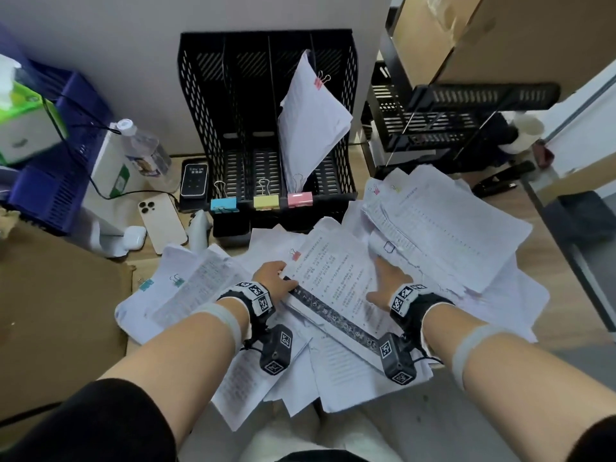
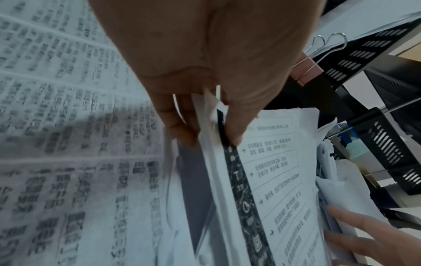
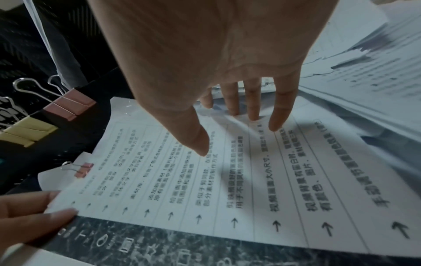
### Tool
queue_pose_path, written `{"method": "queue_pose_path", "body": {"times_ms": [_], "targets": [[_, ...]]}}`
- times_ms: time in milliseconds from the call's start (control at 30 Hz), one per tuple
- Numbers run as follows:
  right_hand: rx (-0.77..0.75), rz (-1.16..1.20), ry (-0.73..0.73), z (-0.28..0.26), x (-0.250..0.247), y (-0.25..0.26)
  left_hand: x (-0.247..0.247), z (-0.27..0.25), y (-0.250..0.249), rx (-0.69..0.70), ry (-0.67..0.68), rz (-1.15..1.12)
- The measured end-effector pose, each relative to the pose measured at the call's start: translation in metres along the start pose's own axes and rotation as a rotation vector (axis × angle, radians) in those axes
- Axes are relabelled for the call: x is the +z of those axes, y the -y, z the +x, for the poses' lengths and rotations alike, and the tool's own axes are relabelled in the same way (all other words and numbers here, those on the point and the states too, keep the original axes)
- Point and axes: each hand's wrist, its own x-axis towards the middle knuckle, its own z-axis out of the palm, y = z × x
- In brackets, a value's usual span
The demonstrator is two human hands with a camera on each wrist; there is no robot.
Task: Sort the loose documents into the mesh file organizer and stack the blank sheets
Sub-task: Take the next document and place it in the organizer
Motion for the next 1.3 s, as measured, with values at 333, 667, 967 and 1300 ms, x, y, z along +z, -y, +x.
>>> {"method": "queue_pose_path", "body": {"times_ms": [333,667,967,1300], "targets": [[-0.13,0.3,-0.048,-0.006,-0.057,0.01,-0.065,-0.032,-0.02,0.116,-0.067,-0.241],[-0.307,0.442,-0.177,-0.02,-0.12,0.034,-0.145,-0.056,-0.069,0.166,-0.1,-0.553],[-0.234,0.702,-0.29,-0.03,-0.153,0.043,-0.151,-0.059,-0.097,0.191,0.079,-0.728],[-0.248,0.305,-0.104,-0.056,-0.129,0.102,-0.148,-0.049,-0.134,0.363,-0.046,-0.538]]}}
